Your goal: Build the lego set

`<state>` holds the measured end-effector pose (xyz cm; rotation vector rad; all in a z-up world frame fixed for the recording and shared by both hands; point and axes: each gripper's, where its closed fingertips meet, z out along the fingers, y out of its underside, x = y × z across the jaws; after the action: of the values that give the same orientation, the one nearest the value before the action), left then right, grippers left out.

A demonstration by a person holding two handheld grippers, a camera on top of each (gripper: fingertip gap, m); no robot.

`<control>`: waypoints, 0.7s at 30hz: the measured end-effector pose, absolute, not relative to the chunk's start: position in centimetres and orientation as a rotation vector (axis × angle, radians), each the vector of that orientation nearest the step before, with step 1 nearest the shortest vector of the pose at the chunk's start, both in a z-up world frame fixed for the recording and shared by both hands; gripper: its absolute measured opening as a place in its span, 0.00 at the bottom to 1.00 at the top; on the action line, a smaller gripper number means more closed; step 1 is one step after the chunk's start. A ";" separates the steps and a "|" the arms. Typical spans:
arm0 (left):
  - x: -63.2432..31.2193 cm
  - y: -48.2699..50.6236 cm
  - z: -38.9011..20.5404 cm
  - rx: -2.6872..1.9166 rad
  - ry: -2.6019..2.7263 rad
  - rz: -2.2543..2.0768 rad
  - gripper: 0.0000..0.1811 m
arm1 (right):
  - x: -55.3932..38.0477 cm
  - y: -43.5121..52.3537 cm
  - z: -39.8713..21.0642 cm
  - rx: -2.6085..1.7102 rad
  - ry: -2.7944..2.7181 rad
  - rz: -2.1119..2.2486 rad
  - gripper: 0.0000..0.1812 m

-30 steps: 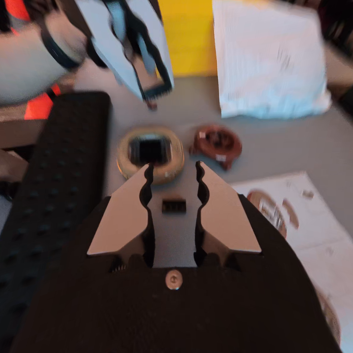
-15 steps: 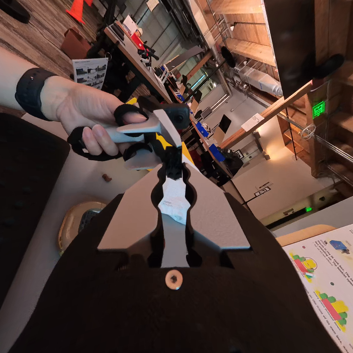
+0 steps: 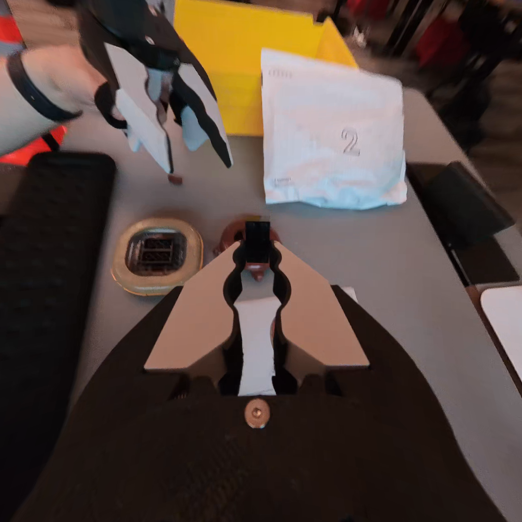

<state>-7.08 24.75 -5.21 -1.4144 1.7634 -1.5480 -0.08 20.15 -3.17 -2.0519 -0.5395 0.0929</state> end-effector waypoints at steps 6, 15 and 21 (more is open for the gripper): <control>-5.3 24.8 -10.9 -1.346 2.058 -1.085 0.35 | 0.7 22.6 -6.4 -2.281 -0.576 0.157 0.08; -3.2 26.4 -14.0 -1.383 2.114 -0.932 0.42 | -0.6 24.7 -10.3 -2.501 -0.658 0.243 0.08; -2.8 25.8 -14.2 -1.337 2.079 -1.019 0.38 | -1.8 25.7 -11.5 -2.588 -0.770 0.288 0.08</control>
<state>-2.84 25.83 -14.19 -1.3367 2.0786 -1.0187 -1.80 25.74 -11.50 -2.5883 -0.7700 0.2882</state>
